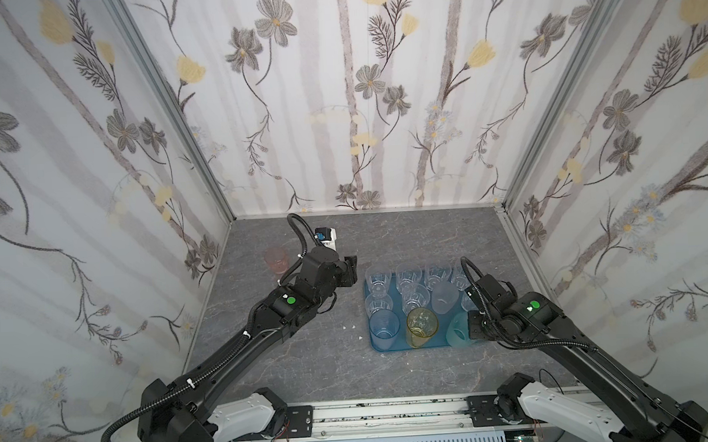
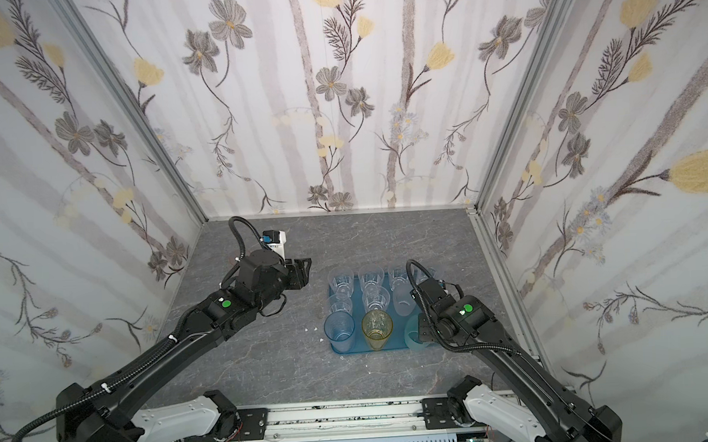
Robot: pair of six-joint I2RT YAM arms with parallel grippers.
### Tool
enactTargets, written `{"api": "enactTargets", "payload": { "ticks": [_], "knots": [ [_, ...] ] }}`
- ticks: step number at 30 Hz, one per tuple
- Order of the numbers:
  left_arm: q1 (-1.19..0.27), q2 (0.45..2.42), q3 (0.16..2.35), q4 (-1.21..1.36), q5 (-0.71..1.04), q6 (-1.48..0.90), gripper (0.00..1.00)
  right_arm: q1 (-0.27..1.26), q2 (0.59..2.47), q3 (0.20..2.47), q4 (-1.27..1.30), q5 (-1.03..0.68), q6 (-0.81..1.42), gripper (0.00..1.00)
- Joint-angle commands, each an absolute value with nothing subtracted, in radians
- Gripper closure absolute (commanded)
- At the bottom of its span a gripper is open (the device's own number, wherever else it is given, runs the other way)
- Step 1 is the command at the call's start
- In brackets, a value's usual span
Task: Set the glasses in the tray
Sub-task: 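Lower the teal glass onto the tray with the right gripper while the left withdraws, then open the right gripper off the teal glass while the left moves over the pink glass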
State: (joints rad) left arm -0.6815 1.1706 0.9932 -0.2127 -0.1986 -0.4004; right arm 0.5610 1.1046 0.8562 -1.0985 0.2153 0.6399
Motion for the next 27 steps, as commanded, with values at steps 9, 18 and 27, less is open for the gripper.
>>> {"api": "enactTargets", "payload": {
  "ticks": [9,18,27],
  "knots": [
    [-0.66,1.146,0.964,-0.164,-0.211,-0.413,0.36,0.56,1.186,0.79,-0.879,0.258,0.634,0.94],
    [-0.654,1.135,0.942,-0.164,-0.221,-0.419,0.35,0.56,1.224,0.798,-0.882,0.243,0.616,0.79],
    [-0.585,1.129,0.945,-0.167,-0.179,-0.403,0.34,0.559,1.198,0.976,-0.956,0.252,0.594,0.5]
  ]
}}
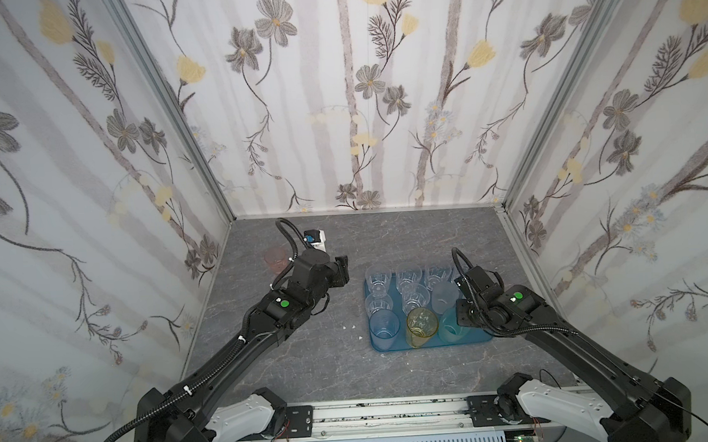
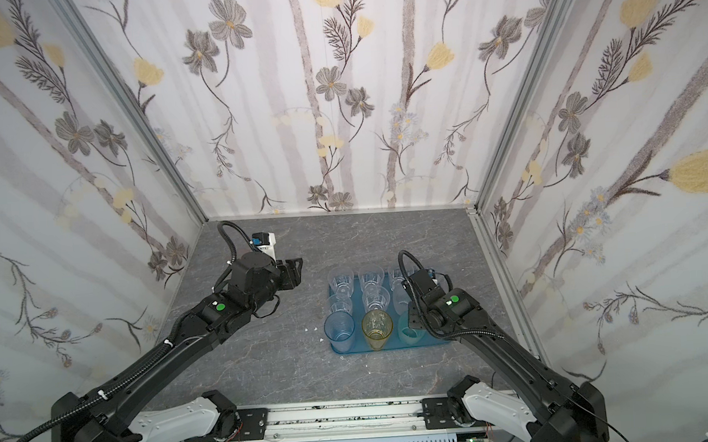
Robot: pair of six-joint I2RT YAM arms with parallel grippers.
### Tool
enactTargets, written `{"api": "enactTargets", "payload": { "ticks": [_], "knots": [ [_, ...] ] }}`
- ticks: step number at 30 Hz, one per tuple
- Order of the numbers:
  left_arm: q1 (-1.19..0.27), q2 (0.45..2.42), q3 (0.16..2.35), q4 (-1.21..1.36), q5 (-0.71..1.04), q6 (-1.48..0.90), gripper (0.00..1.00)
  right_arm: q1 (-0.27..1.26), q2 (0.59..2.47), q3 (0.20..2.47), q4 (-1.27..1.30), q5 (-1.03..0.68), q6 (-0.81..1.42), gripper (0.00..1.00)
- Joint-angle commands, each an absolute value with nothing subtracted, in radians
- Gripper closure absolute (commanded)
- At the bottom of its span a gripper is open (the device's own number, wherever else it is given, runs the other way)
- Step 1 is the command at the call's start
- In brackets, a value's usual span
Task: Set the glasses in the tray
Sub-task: 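Open the right gripper off the teal glass while the left moves over the pink glass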
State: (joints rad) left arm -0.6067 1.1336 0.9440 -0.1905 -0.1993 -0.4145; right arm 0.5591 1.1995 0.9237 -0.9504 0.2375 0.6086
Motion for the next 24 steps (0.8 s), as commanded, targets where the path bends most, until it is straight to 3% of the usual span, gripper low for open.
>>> {"api": "enactTargets", "payload": {
  "ticks": [1,5,17,24],
  "knots": [
    [-0.566,1.133,0.942,-0.167,-0.169,-0.398,0.34,0.56,1.202,1.012,-0.962,0.259,0.585,0.47],
    [-0.441,1.149,0.941,-0.176,-0.091,-0.396,0.34,0.56,1.224,1.1,-0.917,0.295,0.564,0.4],
    [-0.077,1.174,0.959,-0.263,0.029,-0.392,0.35,0.56,1.269,1.116,-0.622,0.173,0.549,0.36],
    [0.024,1.299,1.025,-0.27,0.069,-0.373,0.38,0.56,1.22,1.042,-0.537,0.137,0.587,0.35]
  ]
}}
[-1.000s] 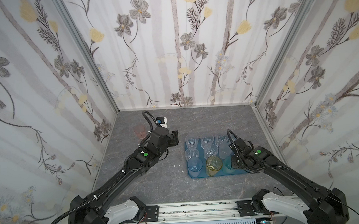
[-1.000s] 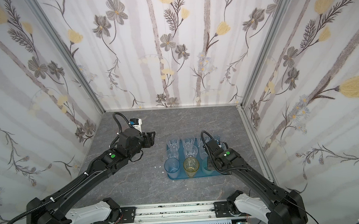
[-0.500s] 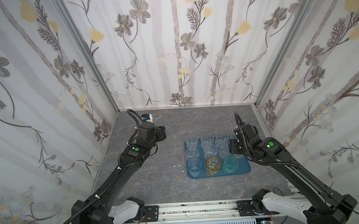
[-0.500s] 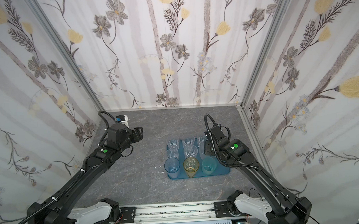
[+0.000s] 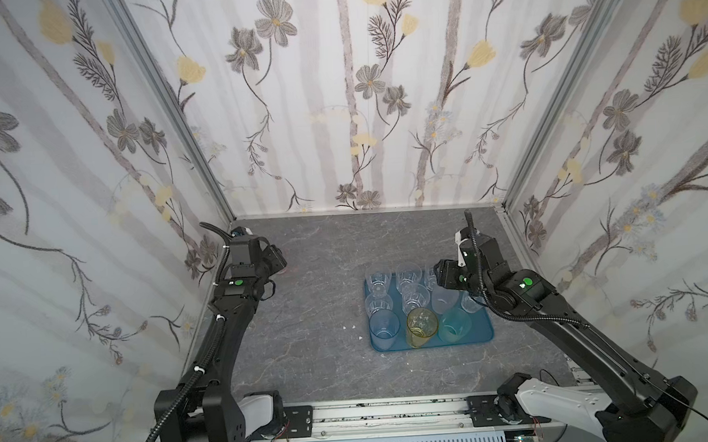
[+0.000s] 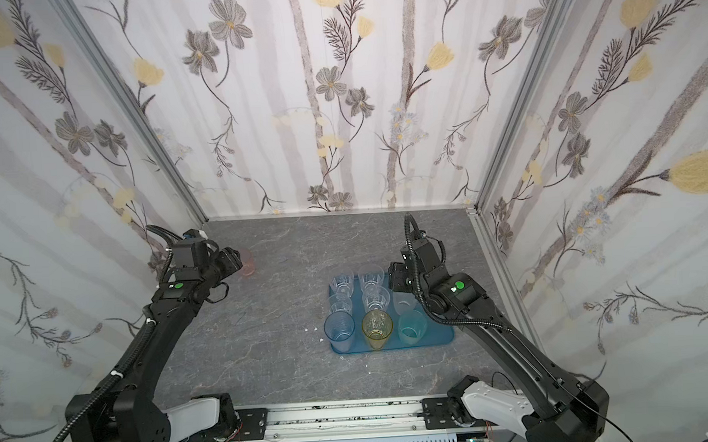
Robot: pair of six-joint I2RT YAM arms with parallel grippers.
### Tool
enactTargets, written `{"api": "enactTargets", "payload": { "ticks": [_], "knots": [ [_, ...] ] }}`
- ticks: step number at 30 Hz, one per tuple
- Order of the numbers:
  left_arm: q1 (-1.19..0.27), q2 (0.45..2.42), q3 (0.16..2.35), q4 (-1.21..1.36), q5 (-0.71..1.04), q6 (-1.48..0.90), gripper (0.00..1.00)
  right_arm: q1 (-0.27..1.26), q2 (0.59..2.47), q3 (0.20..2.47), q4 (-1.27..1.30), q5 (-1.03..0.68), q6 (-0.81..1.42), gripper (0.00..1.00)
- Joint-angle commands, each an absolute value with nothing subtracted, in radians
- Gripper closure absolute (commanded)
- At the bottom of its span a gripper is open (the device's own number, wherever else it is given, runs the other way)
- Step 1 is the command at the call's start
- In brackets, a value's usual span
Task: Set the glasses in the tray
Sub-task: 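Open the right gripper off the teal glass while the left moves over the pink glass, then grasp and lift the pink glass with the left gripper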
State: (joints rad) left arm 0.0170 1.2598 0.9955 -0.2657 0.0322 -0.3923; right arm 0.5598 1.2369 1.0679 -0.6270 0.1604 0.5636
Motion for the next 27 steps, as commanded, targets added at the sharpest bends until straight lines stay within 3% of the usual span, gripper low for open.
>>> {"api": "enactTargets", "payload": {
  "ticks": [1,6,17,27],
  "knots": [
    [0.023,1.325,1.043,-0.273,0.072,-0.366,0.38,0.56,1.209,1.023,-0.52,0.138,0.593,0.35],
    [0.048,1.412,1.1,-0.286,0.001,-0.322,0.39,0.561,1.206,0.979,-0.484,0.121,0.605,0.35],
    [0.117,1.706,1.255,-0.324,0.074,-0.223,0.54,0.561,1.238,0.954,-0.445,0.085,0.603,0.35],
    [0.153,1.825,1.302,-0.331,0.088,-0.188,0.65,0.562,1.269,0.965,-0.452,0.077,0.6,0.34]
  ]
}}
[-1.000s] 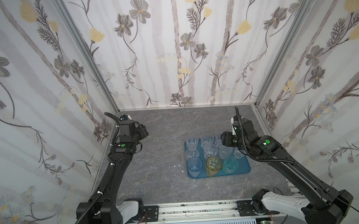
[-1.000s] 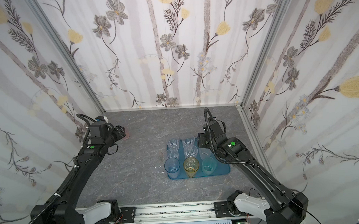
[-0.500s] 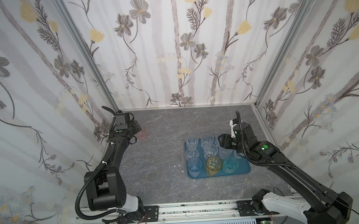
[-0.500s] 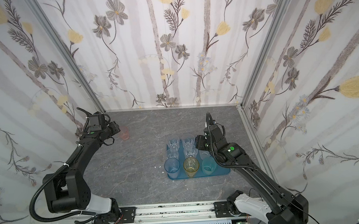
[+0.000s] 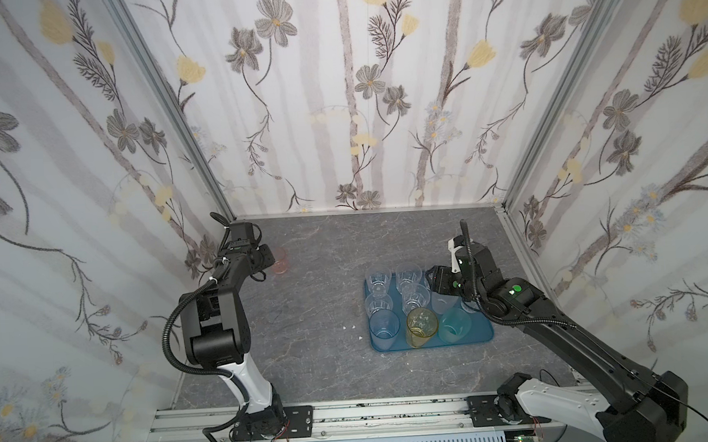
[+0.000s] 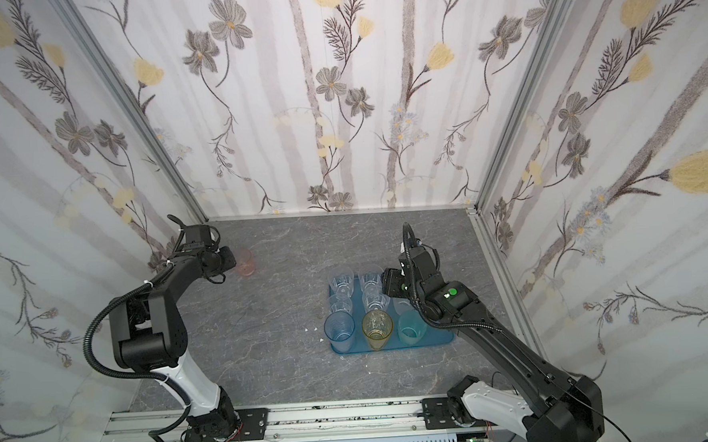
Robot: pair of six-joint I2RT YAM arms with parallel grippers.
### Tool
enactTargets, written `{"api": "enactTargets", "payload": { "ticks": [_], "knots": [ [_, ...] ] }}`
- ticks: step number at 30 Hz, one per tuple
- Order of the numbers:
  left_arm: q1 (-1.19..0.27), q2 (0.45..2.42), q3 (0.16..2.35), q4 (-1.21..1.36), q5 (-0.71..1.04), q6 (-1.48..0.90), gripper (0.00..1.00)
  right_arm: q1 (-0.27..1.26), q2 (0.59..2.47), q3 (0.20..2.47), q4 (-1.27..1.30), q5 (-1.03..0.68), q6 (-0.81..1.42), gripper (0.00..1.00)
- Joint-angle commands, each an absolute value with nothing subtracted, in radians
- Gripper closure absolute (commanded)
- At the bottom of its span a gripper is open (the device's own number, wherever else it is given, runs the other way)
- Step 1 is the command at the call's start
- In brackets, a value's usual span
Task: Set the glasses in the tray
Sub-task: 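Grasp and lift the pink glass with the left gripper, then pass the pink glass from the left gripper to the right gripper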
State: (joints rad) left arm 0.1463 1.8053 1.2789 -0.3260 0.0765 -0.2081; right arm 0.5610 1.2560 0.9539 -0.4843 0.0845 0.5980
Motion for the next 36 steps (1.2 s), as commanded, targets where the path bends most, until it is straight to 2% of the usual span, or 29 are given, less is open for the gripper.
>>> {"api": "enactTargets", "payload": {
  "ticks": [1,11,14,20,25,29,32,36],
  "knots": [
    [0.154,1.839,1.328,-0.331,0.093,-0.187,0.65,0.564,1.274,0.971,-0.456,0.077,0.599,0.34],
    [0.152,1.952,1.383,-0.33,0.133,-0.191,0.79,0.576,1.276,0.991,-0.462,0.095,0.603,0.34],
    [0.152,1.962,1.384,-0.33,0.135,-0.192,0.87,0.577,1.275,0.983,-0.454,0.099,0.605,0.34],
    [0.139,1.893,1.363,-0.331,0.147,-0.191,1.0,0.581,1.334,1.065,-0.485,0.085,0.579,0.35],
    [0.079,1.774,1.349,-0.339,0.124,-0.232,1.0,0.603,1.355,1.118,-0.493,0.109,0.576,0.36],
    [-0.045,1.616,1.311,-0.341,0.084,-0.301,1.0,0.659,1.37,1.155,-0.504,0.142,0.601,0.37],
    [-0.208,1.542,1.315,-0.338,0.046,-0.358,1.0,0.719,1.385,1.207,-0.527,0.219,0.625,0.37],
    [-0.444,1.546,1.4,-0.334,-0.019,-0.421,1.0,0.776,1.4,1.28,-0.544,0.315,0.648,0.39]
  ]
}}
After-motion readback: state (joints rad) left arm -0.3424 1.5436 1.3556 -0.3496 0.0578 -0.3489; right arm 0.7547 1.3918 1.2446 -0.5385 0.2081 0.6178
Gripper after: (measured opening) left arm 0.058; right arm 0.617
